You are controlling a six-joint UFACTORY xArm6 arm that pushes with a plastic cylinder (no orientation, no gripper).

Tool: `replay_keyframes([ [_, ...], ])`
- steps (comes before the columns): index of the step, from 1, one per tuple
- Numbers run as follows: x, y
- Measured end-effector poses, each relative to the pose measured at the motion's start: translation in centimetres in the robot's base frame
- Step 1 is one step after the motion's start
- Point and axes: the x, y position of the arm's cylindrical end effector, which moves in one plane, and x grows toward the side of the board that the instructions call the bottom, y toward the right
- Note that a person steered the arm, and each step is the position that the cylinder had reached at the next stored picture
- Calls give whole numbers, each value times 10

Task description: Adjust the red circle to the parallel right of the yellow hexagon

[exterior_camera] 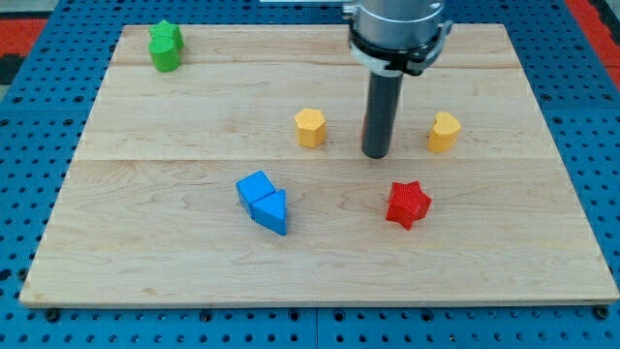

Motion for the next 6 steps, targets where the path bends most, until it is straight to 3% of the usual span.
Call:
replay_keyframes([
  [3, -1, 84],
  [4, 9, 61],
  [6, -61, 40],
])
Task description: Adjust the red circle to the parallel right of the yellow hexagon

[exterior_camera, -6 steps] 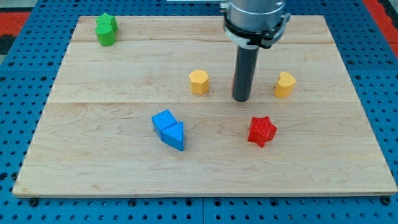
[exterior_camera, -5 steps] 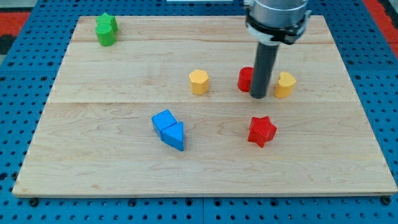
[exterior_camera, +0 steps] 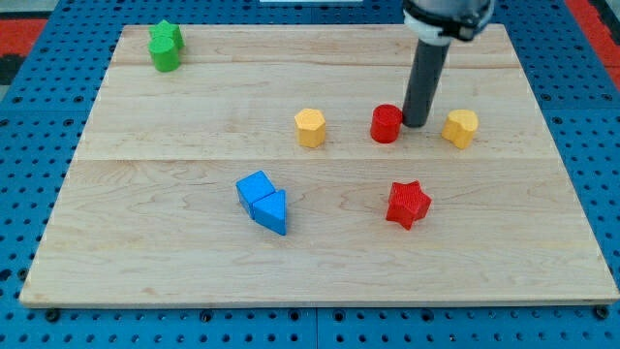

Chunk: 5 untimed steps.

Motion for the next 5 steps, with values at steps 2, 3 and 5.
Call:
replay_keyframes([
  [2, 7, -35],
  [3, 32, -14],
  [5, 86, -48],
])
